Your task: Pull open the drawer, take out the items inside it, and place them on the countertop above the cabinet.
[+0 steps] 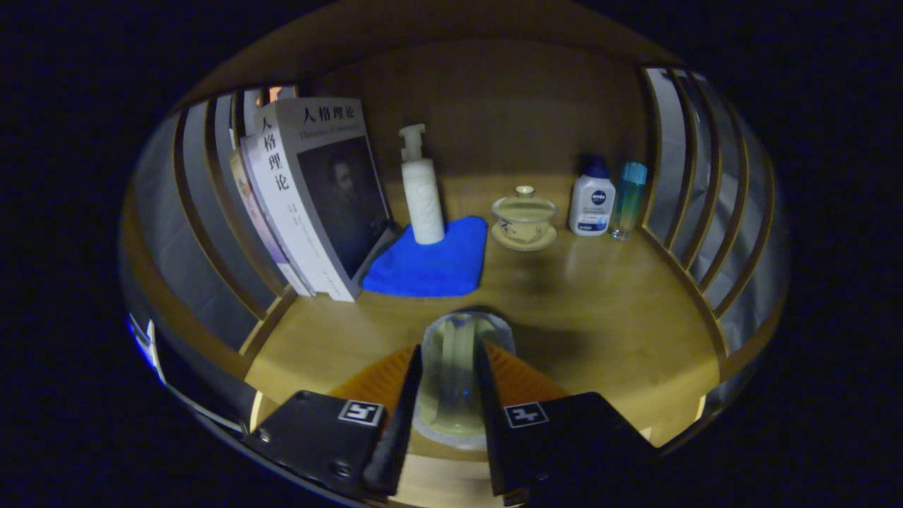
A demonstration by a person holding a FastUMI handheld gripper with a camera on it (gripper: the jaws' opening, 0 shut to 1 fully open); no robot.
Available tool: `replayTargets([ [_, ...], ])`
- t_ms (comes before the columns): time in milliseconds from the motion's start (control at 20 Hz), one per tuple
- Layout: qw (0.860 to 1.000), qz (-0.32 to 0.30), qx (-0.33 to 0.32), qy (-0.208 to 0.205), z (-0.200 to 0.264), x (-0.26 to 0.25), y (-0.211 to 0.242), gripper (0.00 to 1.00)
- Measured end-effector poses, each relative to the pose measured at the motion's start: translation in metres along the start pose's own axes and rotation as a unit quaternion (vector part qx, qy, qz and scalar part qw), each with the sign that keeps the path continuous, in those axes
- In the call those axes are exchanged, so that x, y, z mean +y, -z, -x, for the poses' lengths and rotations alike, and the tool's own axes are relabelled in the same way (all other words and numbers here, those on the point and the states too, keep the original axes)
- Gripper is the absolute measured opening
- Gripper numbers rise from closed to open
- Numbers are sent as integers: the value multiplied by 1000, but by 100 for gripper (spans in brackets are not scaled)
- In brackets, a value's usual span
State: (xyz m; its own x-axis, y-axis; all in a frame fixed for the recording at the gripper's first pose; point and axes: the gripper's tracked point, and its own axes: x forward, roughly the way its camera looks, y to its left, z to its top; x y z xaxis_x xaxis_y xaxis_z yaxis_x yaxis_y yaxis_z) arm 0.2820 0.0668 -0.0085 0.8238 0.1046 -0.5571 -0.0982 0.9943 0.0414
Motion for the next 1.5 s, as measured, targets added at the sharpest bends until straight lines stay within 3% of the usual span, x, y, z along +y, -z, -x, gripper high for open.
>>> replayTargets([
  [50, 1000, -4, -3, -10, 4, 4, -2, 61],
  [100, 1000, -10, -4, -15, 4, 5, -1, 64],
  [700, 991, 47, -126, -6, 80, 10, 7, 66],
  [850, 986, 68, -155, 5, 106, 6, 26, 80],
  [1000, 981, 73, -180, 7, 131, 7, 46, 81],
  [1300, 973, 54, -226, -8, 183, 13, 87, 100],
  [1500, 966, 40, -254, -2, 218, 9, 118, 100],
])
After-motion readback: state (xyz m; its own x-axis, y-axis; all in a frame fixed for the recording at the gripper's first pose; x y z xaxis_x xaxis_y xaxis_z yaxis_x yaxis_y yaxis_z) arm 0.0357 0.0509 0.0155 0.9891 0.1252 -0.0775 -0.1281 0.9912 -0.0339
